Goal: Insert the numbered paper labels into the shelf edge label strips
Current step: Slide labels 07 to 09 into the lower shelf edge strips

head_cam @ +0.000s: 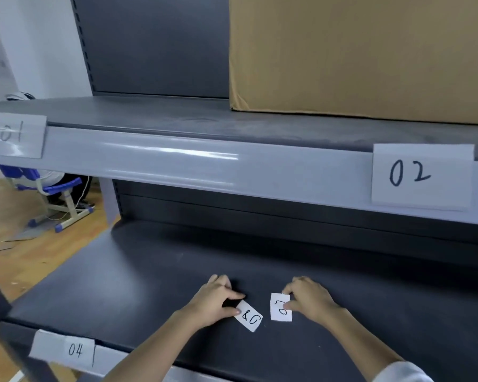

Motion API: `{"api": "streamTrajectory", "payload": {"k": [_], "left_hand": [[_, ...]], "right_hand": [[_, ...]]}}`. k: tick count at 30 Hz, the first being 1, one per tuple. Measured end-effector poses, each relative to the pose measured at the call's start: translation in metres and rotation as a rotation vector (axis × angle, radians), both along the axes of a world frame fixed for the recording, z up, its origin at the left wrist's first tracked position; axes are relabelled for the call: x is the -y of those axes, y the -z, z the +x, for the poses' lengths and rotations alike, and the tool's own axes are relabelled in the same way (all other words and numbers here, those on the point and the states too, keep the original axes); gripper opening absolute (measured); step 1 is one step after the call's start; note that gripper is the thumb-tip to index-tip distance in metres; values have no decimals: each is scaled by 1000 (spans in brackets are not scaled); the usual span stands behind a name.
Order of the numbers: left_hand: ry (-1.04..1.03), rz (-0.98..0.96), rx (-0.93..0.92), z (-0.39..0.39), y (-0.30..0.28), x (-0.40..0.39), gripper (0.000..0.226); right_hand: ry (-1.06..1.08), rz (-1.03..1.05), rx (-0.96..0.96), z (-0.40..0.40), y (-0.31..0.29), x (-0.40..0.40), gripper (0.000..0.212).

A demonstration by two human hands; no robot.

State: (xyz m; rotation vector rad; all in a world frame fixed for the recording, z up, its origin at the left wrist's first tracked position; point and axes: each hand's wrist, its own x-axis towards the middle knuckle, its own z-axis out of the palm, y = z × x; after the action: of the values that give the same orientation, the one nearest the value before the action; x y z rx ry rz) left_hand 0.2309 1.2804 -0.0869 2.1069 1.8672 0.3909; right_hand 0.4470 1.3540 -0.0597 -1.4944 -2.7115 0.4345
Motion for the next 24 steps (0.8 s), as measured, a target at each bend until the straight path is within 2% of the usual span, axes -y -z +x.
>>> {"api": "streamTrajectory", "payload": {"k": [4,6,8,12,15,18,24], "left_hand": [[59,25,56,-1,-1,-1,34],[88,17,47,-3,-1,-2,39],[117,-4,2,-4,-3,-3,42],[167,-4,-33,-2,-7,-6,36],[152,-33,32,-3,-9,-7,32],[130,-42,93,-3,-13,-7,17],[-14,-64,384,-1,-13,1,32]], "right_hand": [[64,-43,-28,2,-7,-1,14],[93,-45,-51,5,-9,1,36],[136,-38,-94,7,-10,5,40],[272,-96,-261,13,-10,15,24],[370,-143,-461,22,-11,21,16],[462,-183,-590,33,-12,27,12],[561,-227,-679,46,-3,41,24]]}}
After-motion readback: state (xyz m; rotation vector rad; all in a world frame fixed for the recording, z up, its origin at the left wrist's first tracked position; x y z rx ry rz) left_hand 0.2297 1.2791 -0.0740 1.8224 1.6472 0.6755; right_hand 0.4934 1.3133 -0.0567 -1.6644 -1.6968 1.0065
